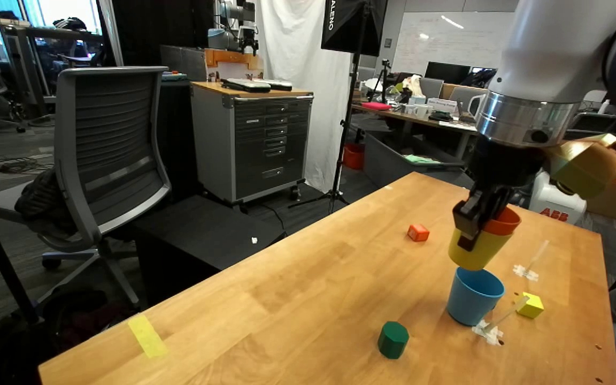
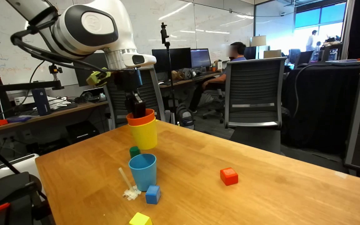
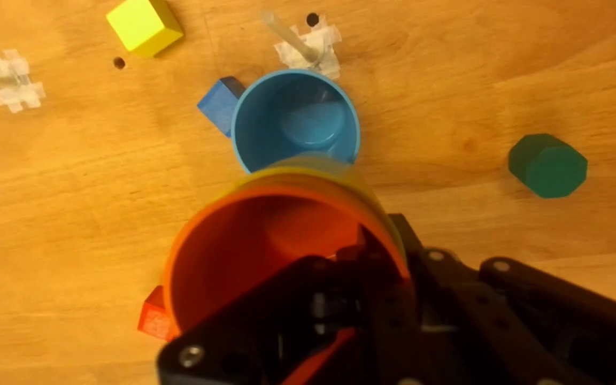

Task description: Put the orange cup in the the yellow cup and then put the two cups in the blue cup

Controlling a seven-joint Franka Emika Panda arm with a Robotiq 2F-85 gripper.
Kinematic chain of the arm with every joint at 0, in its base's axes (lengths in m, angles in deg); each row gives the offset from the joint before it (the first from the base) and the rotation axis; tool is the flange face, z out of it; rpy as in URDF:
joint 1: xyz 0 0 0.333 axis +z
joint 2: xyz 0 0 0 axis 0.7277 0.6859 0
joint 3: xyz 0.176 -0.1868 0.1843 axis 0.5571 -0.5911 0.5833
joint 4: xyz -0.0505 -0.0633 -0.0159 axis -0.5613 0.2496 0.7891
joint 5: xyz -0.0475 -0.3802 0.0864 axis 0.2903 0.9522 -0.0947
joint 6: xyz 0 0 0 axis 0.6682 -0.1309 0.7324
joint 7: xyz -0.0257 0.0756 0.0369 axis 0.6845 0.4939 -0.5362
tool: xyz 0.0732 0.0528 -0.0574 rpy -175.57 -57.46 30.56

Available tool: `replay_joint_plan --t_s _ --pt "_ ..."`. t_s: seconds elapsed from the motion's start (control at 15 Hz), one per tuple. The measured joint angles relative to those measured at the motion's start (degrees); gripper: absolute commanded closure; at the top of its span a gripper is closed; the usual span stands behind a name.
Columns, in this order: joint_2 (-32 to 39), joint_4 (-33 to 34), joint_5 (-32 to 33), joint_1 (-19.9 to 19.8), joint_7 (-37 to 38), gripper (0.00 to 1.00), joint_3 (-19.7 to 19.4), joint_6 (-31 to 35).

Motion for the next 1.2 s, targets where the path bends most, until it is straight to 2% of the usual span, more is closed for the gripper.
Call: replay_joint_plan --t_s 1.2 --pt "6.64 -1.15 1.44 -0.31 0.48 0.98 -0.7 0.72"
